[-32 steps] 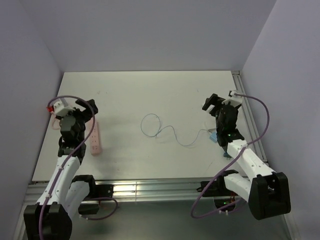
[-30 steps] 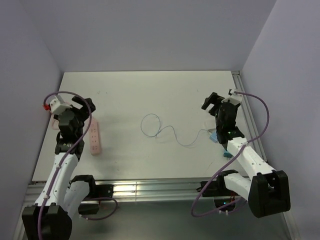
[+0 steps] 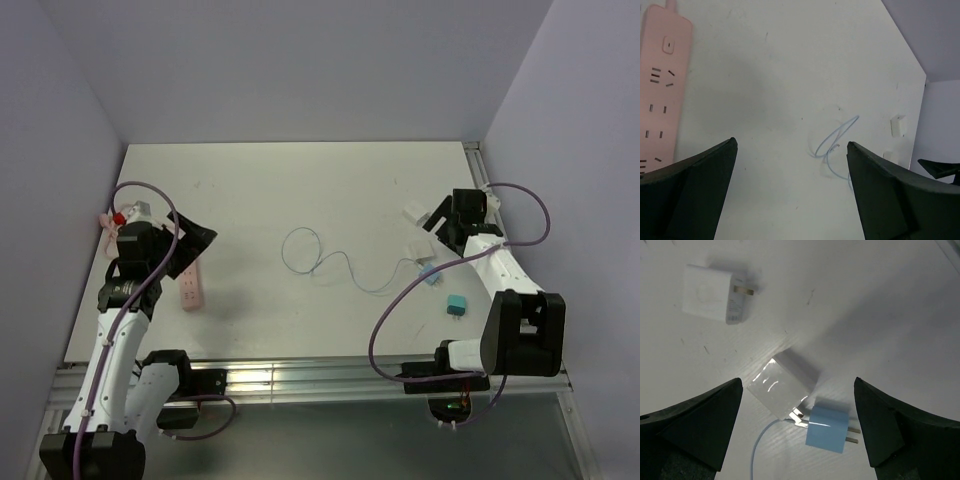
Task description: Insert the plug
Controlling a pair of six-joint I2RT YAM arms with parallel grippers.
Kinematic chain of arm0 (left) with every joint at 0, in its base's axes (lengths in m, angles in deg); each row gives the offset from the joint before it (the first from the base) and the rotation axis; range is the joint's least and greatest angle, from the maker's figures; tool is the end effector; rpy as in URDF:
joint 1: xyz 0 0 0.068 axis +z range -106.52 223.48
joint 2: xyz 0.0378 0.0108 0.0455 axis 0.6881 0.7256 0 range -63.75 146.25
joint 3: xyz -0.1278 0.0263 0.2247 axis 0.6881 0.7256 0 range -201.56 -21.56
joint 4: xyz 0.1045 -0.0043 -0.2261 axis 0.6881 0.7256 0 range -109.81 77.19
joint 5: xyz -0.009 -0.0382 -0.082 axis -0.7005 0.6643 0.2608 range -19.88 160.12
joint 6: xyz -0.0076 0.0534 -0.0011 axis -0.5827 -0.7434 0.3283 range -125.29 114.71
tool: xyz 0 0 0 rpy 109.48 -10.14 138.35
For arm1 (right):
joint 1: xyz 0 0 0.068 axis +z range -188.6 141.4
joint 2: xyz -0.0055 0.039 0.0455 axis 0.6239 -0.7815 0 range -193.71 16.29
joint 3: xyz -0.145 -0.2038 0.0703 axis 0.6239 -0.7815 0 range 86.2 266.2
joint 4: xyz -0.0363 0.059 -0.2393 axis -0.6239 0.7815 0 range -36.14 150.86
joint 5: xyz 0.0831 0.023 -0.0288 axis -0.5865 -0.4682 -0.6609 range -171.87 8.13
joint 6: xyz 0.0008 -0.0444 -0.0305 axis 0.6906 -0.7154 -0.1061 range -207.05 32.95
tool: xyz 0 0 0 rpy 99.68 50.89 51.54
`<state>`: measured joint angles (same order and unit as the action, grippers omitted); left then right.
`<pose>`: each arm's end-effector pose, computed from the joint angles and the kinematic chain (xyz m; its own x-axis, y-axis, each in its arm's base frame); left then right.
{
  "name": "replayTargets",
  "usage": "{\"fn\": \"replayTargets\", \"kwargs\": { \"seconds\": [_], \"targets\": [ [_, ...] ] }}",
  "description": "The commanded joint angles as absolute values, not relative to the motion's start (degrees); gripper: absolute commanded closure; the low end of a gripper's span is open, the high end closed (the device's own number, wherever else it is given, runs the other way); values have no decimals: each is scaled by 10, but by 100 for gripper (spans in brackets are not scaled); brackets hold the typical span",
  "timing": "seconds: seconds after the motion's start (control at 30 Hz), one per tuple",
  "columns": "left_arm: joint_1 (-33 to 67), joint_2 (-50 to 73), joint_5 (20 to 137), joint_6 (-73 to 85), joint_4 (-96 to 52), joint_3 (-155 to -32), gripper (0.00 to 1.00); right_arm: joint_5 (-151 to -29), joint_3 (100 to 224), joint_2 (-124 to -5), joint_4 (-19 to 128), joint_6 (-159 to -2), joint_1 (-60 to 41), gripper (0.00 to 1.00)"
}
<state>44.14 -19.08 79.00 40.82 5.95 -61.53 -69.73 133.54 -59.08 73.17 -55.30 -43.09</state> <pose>0.1719 -0.0036 0.2751 -0.4392 -0.7171 -0.5412 -0.2809 0.6818 -0.6754 0.2619 -0.0281 0.2199 -0.5084 0.5560 -0.6575 0.5716 0.7890 0.2252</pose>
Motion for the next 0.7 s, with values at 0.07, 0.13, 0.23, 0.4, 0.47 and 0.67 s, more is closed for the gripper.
{"fn": "replayTargets", "kwargs": {
  "seconds": [0.07, 0.13, 0.23, 0.4, 0.47, 0.67],
  "targets": [
    [444, -214, 835, 406, 86, -613, 5, -721, 1305, -565, 775, -535, -437, 2],
    [444, -224, 846, 411, 88, -609, 6, -725, 1291, -538, 782, -521, -437, 4],
    [442, -213, 844, 410, 106, -616, 9, -764, 1269, -515, 796, -510, -437, 14],
    [441, -184, 822, 398, 129, -624, 12, -755, 1256, -479, 830, -507, -437, 26],
    [440, -180, 841, 399, 128, -622, 14, -756, 1252, -470, 840, -508, -437, 28],
    [440, -166, 881, 396, 131, -635, 16, -750, 1242, -461, 852, -511, -436, 28]
  ]
}}
